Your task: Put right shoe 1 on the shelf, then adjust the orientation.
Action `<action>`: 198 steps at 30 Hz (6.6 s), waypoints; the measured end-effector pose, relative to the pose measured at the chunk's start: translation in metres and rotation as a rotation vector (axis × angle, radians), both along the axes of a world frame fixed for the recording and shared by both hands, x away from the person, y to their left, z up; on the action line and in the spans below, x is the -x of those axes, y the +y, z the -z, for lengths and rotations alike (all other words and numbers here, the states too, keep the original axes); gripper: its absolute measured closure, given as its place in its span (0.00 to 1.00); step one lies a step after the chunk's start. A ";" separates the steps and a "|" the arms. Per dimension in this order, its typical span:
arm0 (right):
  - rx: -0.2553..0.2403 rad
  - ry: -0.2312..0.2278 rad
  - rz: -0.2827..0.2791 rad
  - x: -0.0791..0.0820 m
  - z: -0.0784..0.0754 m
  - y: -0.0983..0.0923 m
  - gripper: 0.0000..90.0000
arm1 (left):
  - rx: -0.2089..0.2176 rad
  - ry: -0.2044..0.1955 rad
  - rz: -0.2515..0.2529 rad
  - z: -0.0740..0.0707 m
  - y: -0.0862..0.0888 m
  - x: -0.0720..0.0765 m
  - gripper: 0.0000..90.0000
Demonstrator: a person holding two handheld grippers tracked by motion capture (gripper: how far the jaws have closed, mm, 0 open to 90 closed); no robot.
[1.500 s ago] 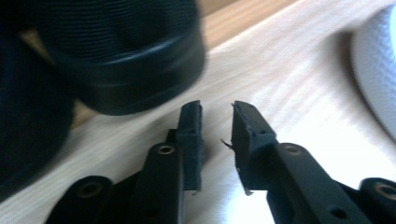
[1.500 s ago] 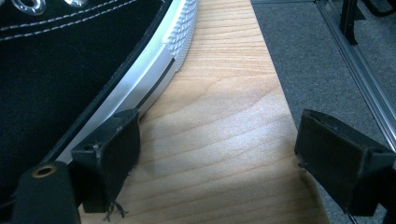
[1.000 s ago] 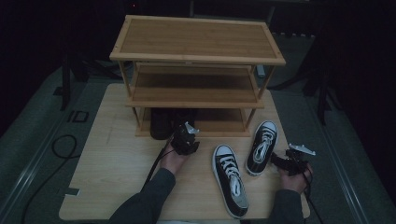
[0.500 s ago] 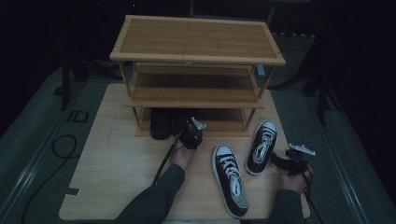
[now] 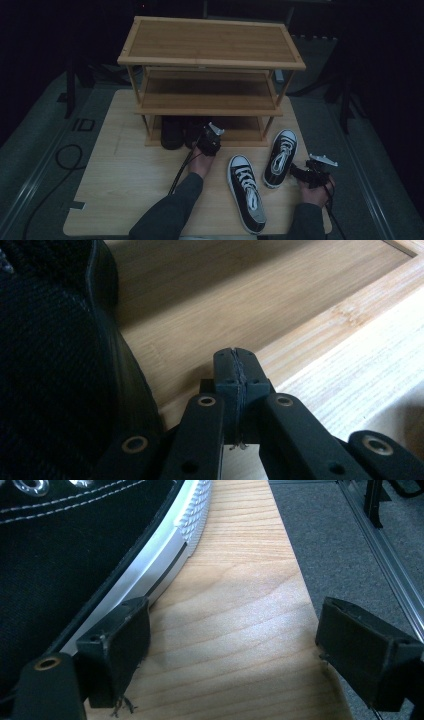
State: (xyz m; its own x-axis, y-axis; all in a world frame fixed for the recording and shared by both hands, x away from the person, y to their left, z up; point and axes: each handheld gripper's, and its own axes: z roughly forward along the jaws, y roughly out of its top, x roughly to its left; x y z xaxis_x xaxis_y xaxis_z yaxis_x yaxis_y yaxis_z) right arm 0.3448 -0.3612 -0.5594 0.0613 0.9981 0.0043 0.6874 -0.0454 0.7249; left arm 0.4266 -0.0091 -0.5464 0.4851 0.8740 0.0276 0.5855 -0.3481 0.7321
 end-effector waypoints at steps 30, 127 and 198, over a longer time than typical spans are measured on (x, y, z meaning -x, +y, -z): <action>-0.039 -0.027 -0.111 0.012 -0.026 0.004 0.41 | 0.009 -0.062 -0.027 0.011 -0.013 -0.014 0.96; 0.160 0.141 -0.648 0.084 -0.060 0.136 0.93 | -0.038 -0.093 -0.033 0.012 -0.018 -0.010 0.98; 0.110 0.117 -0.728 0.066 -0.111 0.113 0.98 | -0.033 -0.092 -0.042 0.012 -0.019 -0.010 0.99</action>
